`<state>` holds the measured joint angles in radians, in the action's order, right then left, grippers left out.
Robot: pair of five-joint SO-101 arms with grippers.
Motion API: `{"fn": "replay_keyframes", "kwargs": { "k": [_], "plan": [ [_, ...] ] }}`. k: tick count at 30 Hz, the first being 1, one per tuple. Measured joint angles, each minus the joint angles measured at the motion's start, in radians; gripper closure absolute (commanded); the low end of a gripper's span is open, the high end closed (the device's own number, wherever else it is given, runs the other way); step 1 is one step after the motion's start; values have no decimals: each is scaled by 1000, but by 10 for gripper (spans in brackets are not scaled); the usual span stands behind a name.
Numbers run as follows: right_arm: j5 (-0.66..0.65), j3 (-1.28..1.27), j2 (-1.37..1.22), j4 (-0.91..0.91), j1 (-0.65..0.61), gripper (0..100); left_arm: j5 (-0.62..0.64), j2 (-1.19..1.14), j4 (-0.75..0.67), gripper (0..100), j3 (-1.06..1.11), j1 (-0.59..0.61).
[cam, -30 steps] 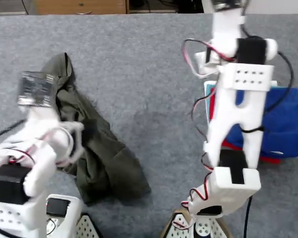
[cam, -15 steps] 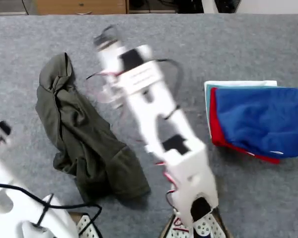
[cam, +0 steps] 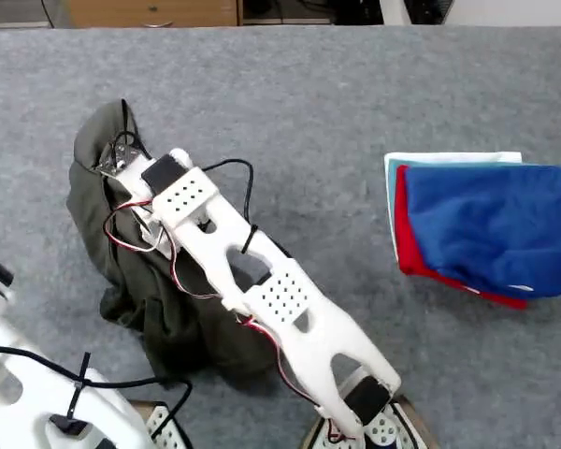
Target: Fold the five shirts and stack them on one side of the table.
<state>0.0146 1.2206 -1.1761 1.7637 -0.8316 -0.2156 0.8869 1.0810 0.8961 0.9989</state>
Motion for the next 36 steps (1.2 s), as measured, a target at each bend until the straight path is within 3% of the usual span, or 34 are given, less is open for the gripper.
{"fn": "replay_keyframes", "kwargs": {
  "k": [9, 15, 21, 27, 29, 36],
  "plan": [
    [0, 15, 3, 3, 121, 997, 0, 0, 0, 740, 0, 0],
    [0, -160, 196, 3, 238, 997, 0, 0, 0, 741, 14, -31],
    [-15, -568, 477, 3, 417, 997, -54, 0, 0, 814, 94, -186],
    [-143, -993, 718, -11, 574, 995, -141, 0, 35, 783, 155, -416],
    [-150, -1049, 787, -21, 608, 952, -127, 0, 60, 781, 155, -491],
    [-127, -1053, 925, -26, 608, 591, -64, 0, 66, 781, 186, -588]
  ]
}}
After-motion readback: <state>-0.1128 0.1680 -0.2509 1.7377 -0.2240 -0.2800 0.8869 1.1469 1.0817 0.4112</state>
